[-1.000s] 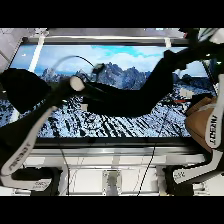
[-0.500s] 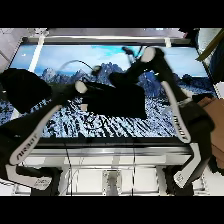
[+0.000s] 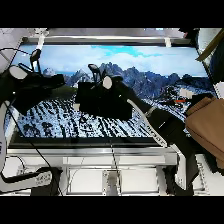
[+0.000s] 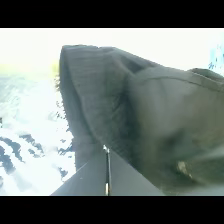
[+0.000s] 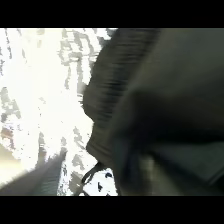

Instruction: Fold the clothes and pants, and hang the long-sleeved shirts on hangers.

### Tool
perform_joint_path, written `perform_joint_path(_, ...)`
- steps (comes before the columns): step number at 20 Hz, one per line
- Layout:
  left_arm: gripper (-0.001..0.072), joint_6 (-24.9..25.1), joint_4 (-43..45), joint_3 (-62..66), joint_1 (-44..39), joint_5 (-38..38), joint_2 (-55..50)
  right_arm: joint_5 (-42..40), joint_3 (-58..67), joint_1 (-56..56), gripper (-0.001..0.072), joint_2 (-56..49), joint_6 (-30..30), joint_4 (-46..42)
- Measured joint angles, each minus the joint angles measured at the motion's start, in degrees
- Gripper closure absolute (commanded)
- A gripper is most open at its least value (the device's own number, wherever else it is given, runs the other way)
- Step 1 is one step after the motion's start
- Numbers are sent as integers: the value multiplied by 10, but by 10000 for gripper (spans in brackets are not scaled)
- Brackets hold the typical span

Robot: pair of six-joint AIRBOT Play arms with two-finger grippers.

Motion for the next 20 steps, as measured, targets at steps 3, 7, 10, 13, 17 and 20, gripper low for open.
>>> perform_joint_path(3,690,9,0,0,16,-23,11,41,19,1,110,-1,-4,-16)
perform_joint_path(7,690,12,1,0,23,-44,25,192,33,-51,114,38,-38,-110)
perform_joint_path(10,690,14,1,0,25,-50,36,268,15,-119,113,93,-71,-176)
perform_joint_path(13,690,14,1,0,25,-53,43,301,-53,-193,113,146,-89,-198)
perform_joint_path(17,690,14,1,0,25,-55,45,252,-200,-275,112,184,-99,-127)
perform_joint_path(20,690,14,1,0,25,-55,46,144,-290,-307,76,189,-105,-31)
